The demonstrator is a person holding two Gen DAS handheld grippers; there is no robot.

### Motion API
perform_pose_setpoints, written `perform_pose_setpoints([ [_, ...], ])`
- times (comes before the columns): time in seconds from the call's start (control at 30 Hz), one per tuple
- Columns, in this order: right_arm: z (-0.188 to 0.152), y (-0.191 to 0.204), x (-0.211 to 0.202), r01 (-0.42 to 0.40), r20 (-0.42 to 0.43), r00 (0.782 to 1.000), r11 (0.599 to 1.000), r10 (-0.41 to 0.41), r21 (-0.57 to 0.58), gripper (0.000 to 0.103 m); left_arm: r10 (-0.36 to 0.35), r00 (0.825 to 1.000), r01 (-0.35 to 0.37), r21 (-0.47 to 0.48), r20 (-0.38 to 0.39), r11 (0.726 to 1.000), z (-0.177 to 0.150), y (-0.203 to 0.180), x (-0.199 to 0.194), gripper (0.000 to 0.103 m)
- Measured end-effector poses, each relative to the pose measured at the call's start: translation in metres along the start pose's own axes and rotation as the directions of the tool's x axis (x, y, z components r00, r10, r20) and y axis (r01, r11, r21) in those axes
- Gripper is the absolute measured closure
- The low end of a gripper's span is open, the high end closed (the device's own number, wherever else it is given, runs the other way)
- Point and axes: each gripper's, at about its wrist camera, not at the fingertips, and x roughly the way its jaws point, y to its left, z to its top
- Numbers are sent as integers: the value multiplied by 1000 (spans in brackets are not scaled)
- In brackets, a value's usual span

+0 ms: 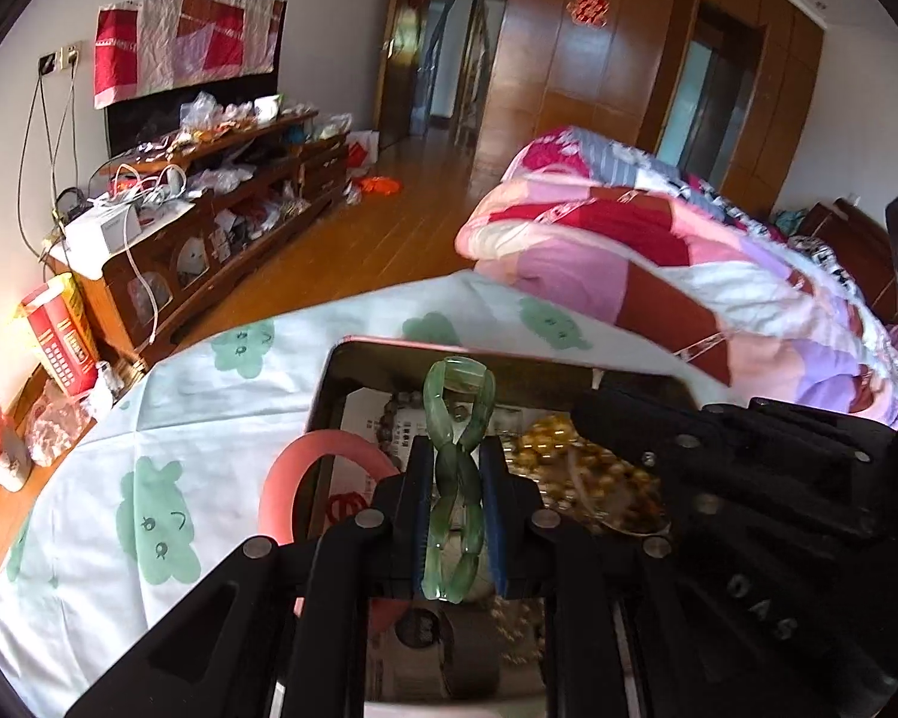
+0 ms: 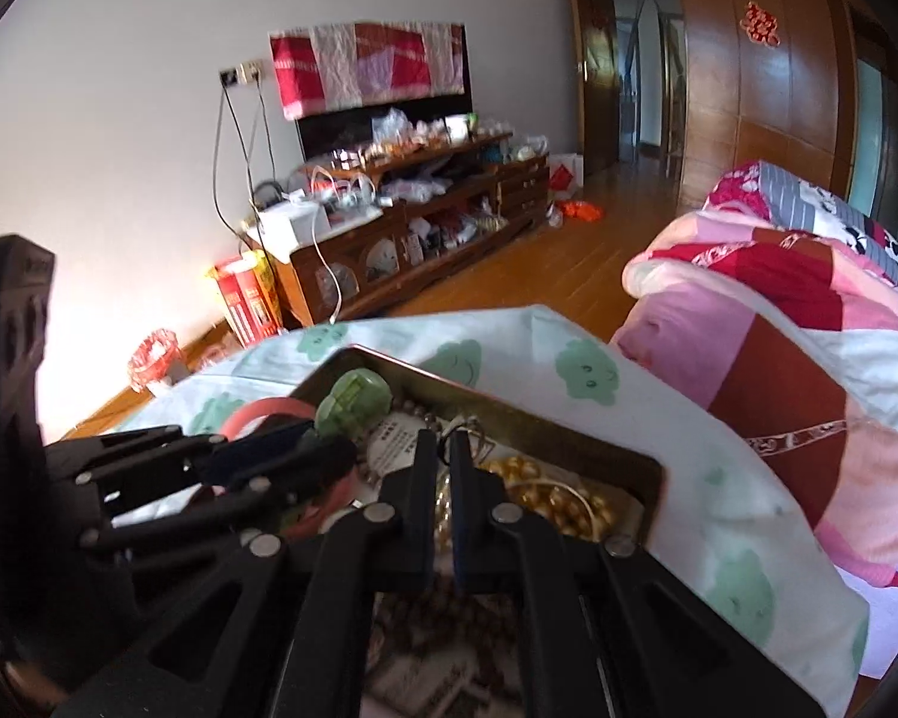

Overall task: Organize jewelry
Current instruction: 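Carry the jade bangle in the left tool while the right tool carries the ring to the tin, then open both tools to drop the jade bangle and ring into the tin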

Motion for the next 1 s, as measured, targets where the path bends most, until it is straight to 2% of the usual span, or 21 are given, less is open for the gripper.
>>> perform_pose_setpoints([
  [0.07, -1, -4, 13, 3, -37, 999, 1000, -2, 21, 97, 34, 999, -34, 6, -18, 999, 0, -1, 7, 88],
  [0.23, -7, -10, 24, -16, -69, 997, 999, 20, 49, 97, 90, 996, -90, 15, -21, 996, -2, -1, 12, 87],
  [0.37, -9, -17, 22, -48, -60, 997, 993, 55, 108, 84, 110, 993, -109, 20, -39, 994, 0, -2, 13, 84],
  [0.4, -9, -20, 20, -54, -58, 996, 991, 62, 123, 81, 103, 994, -102, 16, -44, 995, 0, -1, 12, 78],
  [0.5, -10, -28, 13, -102, -56, 992, 978, 114, 183, 80, 79, 996, -80, -7, -37, 997, 5, -1, 4, 58],
  [0.57, -10, -34, 7, -151, -42, 985, 960, 165, 236, 77, 70, 997, -70, -18, -23, 997, 9, -1, -6, 50],
  [0.63, -12, -41, -6, -190, -15, 979, 938, 203, 290, 65, 79, 997, -79, -25, -3, 997, 12, -2, -20, 36],
  [0.67, -13, -43, -12, -199, -1, 978, 930, 210, 310, 51, 77, 997, -77, -25, 6, 997, 13, -4, -26, 31],
  [0.7, -14, -45, -21, -209, 17, 976, 921, 215, 329, 41, 77, 997, -77, -25, 20, 997, 12, -5, -36, 26],
  [0.73, -16, -45, -32, -219, 40, 975, 913, 219, 343, 25, 76, 997, -75, -24, 25, 997, 11, -7, -41, 23],
  [0.77, -16, -46, -39, -222, 57, 975, 910, 216, 351, 19, 75, 997, -74, -17, 28, 997, 9, -9, -48, 23],
  [0.87, -21, -43, -66, -246, 111, 969, 893, 220, 376, 16, 104, 994, -104, 10, 30, 995, 0, -17, -66, 22],
  [1.0, -36, -37, -94, -215, 130, 976, 875, 175, 434, 11, 191, 981, -192, 22, 27, 981, -21, -21, -88, 22],
])
